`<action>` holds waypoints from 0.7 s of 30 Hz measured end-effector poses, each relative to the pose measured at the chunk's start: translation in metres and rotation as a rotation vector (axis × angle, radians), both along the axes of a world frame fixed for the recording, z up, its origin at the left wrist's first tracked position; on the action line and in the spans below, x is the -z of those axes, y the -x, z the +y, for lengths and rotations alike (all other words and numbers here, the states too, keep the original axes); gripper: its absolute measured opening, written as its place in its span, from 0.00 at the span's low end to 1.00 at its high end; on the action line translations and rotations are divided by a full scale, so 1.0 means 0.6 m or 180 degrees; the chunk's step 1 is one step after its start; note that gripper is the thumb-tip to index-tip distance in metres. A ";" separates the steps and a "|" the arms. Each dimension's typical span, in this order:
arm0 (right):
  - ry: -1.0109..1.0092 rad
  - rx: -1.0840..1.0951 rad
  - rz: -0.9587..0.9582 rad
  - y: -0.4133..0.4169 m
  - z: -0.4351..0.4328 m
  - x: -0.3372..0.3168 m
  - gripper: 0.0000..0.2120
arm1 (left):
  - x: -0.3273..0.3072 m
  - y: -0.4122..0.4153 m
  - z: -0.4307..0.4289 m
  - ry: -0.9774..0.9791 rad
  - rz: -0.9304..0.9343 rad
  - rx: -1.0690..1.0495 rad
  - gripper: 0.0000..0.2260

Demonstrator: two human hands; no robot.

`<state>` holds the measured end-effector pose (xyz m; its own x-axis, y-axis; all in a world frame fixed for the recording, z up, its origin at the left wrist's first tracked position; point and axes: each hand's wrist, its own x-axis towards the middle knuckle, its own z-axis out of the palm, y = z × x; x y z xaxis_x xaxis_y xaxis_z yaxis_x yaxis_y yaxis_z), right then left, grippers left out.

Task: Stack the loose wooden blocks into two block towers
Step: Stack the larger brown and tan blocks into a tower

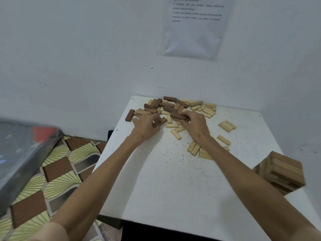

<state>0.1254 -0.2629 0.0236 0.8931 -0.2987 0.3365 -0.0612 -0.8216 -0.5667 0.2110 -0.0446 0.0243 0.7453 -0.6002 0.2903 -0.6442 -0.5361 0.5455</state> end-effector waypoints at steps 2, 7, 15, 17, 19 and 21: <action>-0.0094 0.0040 -0.0070 0.024 0.010 -0.003 0.16 | 0.000 0.017 0.006 0.0103 -0.0029 0.0040 0.11; -0.0338 0.0104 -0.0144 0.116 0.046 -0.007 0.16 | 0.009 0.078 0.031 0.0174 0.0031 0.0071 0.09; -0.0503 -0.0160 0.0190 0.266 0.083 0.030 0.15 | 0.045 0.205 0.081 0.0103 -0.0014 -0.0072 0.09; -0.0439 -0.0209 0.0292 0.284 0.089 0.044 0.15 | 0.053 0.227 0.085 0.0068 -0.0009 -0.0071 0.09; -0.0398 -0.0207 0.0336 0.292 0.092 0.050 0.16 | 0.061 0.237 0.085 -0.0010 -0.0013 -0.0027 0.08; -0.0452 -0.0166 0.0265 0.296 0.093 0.052 0.16 | 0.066 0.237 0.086 0.0004 0.0037 -0.0053 0.09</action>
<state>-0.0522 -0.2071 -0.0075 0.9317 -0.2903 0.2184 -0.0721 -0.7370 -0.6720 0.0691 0.0068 -0.0150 0.7585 -0.5873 0.2824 -0.6288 -0.5460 0.5536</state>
